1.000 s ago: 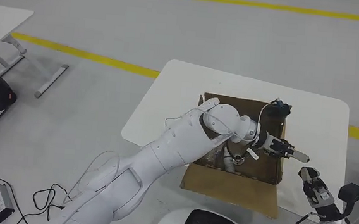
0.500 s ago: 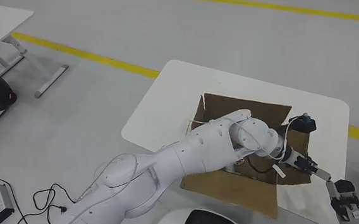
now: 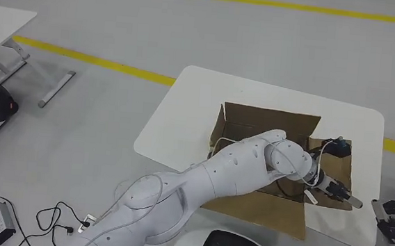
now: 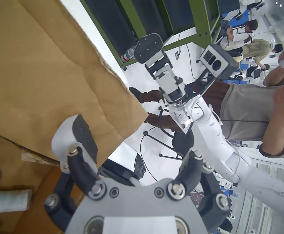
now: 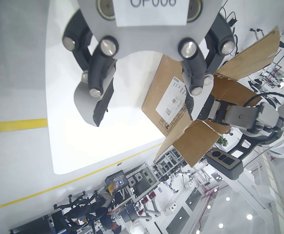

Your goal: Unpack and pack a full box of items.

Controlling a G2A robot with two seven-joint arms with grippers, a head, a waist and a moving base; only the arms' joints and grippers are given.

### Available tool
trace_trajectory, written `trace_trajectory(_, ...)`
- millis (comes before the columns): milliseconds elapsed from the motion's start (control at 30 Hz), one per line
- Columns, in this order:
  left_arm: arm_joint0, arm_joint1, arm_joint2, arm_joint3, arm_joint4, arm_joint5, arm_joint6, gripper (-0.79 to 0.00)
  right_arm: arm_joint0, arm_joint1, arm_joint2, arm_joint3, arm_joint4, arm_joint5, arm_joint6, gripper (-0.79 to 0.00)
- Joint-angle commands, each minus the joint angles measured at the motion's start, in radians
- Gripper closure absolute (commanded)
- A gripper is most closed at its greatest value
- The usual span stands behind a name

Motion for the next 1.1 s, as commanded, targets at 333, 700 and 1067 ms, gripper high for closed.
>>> trace_trajectory(333,0.012,-0.033,0.003,0.044,0.042,0.051,0.013,-0.785,-0.033,0.0,0.039,-0.015,0.015,0.033,-0.013,-0.782)
trace_trajectory(700,0.006,0.047,-0.098,-0.147,0.283,0.061,0.01,-0.785,-0.038,-0.002,0.033,-0.08,0.047,-0.027,-0.001,-0.785)
trace_trajectory(1067,0.289,0.222,-0.375,-0.623,0.649,0.311,-0.145,-0.785,-0.023,0.001,0.031,-0.181,0.112,-0.098,0.075,-0.785)
